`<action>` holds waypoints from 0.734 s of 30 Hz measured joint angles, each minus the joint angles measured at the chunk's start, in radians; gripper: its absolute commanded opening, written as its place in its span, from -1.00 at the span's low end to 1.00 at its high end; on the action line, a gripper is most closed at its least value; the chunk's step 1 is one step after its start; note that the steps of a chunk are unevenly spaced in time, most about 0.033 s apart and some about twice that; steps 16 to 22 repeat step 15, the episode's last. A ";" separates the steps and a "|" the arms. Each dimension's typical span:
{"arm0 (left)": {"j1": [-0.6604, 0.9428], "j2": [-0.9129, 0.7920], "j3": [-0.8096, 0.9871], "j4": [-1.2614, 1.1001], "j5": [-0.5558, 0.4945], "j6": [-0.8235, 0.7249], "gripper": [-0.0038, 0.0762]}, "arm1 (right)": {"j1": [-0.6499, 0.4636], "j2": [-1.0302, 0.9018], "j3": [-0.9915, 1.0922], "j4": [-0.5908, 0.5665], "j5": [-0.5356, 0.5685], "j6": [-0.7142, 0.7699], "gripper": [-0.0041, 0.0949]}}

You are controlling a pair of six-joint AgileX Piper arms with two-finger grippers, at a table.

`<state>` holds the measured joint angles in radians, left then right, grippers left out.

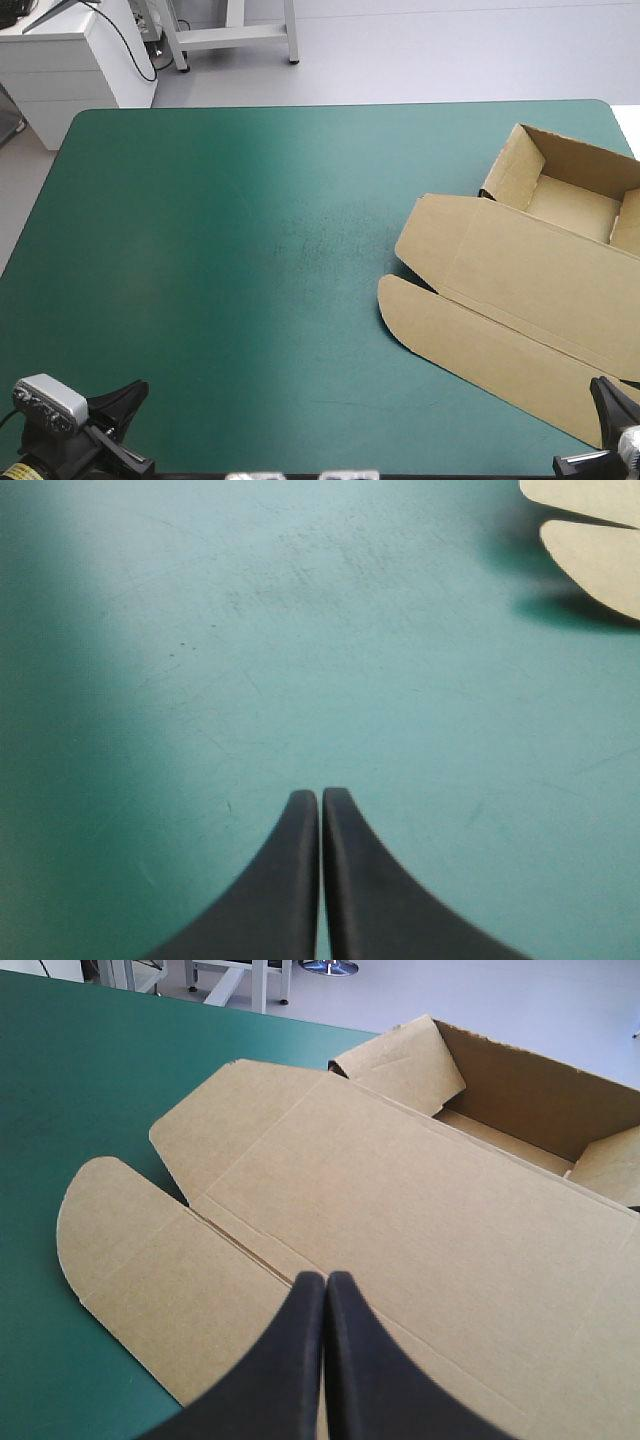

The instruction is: Fold the box

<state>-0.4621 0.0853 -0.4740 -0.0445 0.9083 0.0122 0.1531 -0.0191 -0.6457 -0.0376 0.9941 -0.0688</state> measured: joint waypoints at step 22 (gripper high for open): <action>0.000 -0.061 0.011 -0.029 -0.008 0.065 -0.92 | 0.000 -0.002 0.001 0.038 -0.062 -0.008 -0.96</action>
